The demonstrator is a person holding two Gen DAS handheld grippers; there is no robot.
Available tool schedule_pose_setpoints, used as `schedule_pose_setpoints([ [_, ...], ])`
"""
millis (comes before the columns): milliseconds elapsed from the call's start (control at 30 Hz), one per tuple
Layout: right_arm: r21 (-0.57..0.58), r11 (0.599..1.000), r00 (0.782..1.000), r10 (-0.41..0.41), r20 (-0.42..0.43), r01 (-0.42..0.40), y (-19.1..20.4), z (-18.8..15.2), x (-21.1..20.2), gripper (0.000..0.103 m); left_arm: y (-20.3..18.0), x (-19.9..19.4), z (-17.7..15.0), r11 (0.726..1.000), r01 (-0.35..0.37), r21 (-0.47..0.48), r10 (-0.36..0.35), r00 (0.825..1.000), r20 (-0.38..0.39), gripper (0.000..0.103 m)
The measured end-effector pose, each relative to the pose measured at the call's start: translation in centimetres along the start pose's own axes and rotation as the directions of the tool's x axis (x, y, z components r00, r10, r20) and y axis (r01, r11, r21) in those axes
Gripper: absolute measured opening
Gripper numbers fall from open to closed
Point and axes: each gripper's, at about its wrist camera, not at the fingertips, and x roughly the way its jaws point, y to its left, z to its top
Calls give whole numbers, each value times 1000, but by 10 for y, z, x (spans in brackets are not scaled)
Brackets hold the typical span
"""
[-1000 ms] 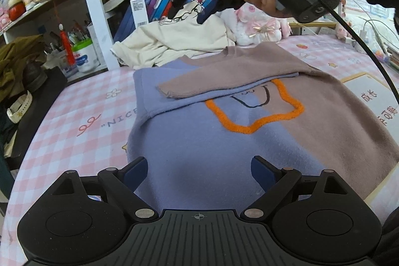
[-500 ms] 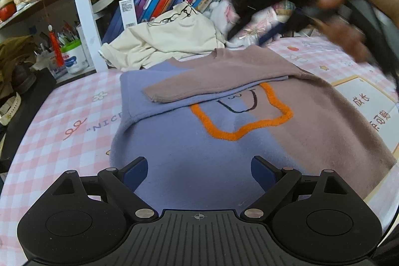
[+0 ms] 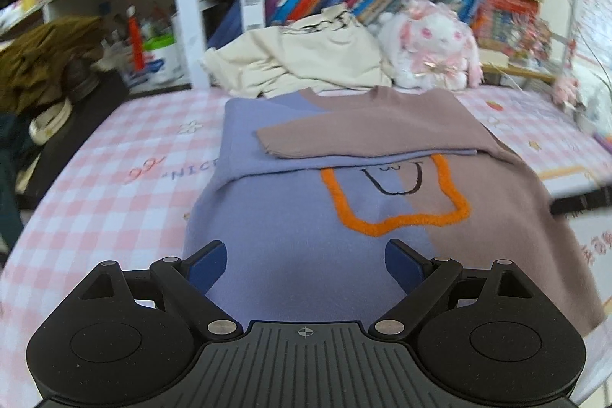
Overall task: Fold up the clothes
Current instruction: 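Withdraw the right tool while moving the left gripper to the lavender side edge, then grasp the lavender side edge of the sweater with the left gripper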
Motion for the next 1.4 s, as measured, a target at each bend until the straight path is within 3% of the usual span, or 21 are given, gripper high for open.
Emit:
schedule_pose_setpoints([
  [133,-32,999,1000,-17,-3,17,-12,-18,-12,59,-6,-5,-6,999,-16,-41,15,1000,-27,92],
  [567,-8,1000,1000,2,-6,-2,-33,-68,-37,61,-34,-45,-44,999,-28,-29,25,996,-89,92],
  [900,17,1000,1000,2,-14,-2,-45,-95,-52,62,-18,-67,-66,987,-64,-145,54,996,-73,92],
  [1067,44,999,1000,10,-15,-10,-51,-97,-54,61,5,-63,-67,965,-80,-248,58,994,-93,89],
  [1167,74,997,999,33,-13,-32,-52,-94,-52,59,21,-56,-69,948,-82,-306,48,992,-118,71],
  [1267,93,994,998,66,-9,-65,-50,-88,-48,53,34,-50,-70,936,-88,-340,43,989,-138,46],
  [1400,117,991,998,62,-29,-58,-49,-81,-38,44,48,-43,-71,914,-108,-391,50,987,-156,42],
])
